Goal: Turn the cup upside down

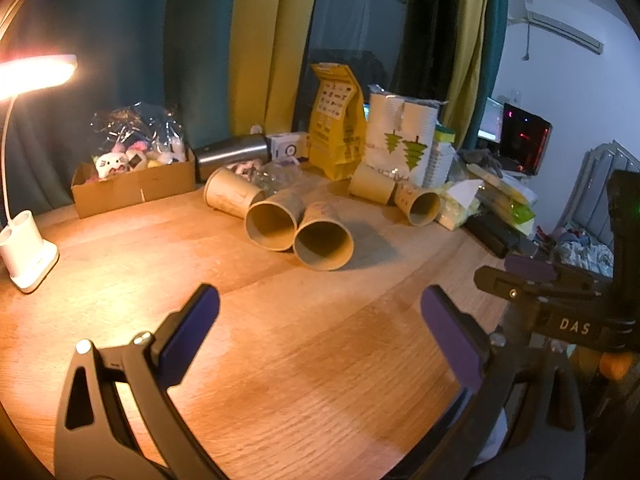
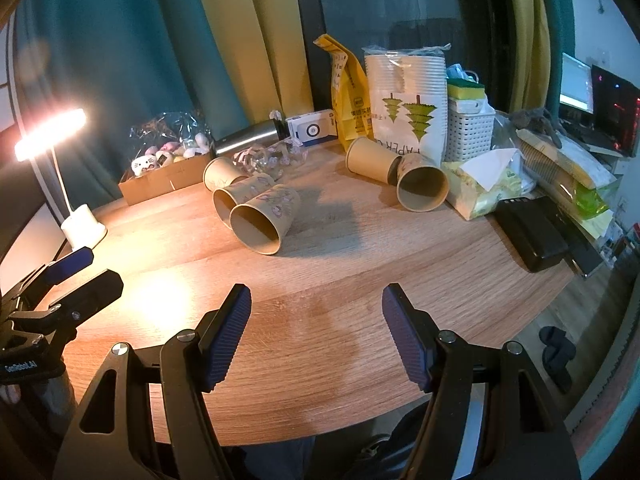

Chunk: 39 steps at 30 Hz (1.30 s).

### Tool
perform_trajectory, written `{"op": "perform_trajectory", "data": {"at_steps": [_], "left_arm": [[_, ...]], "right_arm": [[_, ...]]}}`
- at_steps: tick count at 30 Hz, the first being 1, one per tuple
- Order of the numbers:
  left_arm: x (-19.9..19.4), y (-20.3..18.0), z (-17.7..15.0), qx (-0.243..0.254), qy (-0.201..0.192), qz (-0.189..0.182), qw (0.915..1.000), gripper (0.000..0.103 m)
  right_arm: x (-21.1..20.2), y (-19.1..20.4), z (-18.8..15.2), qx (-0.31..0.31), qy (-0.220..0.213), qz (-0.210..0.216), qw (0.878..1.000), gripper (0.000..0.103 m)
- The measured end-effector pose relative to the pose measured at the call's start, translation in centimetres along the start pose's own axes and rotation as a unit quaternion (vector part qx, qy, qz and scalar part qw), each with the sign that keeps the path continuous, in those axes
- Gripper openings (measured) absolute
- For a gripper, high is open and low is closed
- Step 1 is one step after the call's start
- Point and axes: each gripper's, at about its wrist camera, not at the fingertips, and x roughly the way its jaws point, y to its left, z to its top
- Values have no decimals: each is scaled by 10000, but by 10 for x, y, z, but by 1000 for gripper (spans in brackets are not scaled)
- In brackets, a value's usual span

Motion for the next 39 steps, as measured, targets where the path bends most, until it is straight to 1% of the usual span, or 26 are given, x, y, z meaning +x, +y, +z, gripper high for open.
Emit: {"op": "perform_trajectory", "data": {"at_steps": [21,39], "left_arm": [[-1,-4,3,76,-62,-14,10000,101],[-2,-9,4,91,-35,-38,9999,101]], "right_arm": [[-2,-1,2,10,-13,9,10000,71],[-2,-1,1,14,-10,11,10000,71]]}}
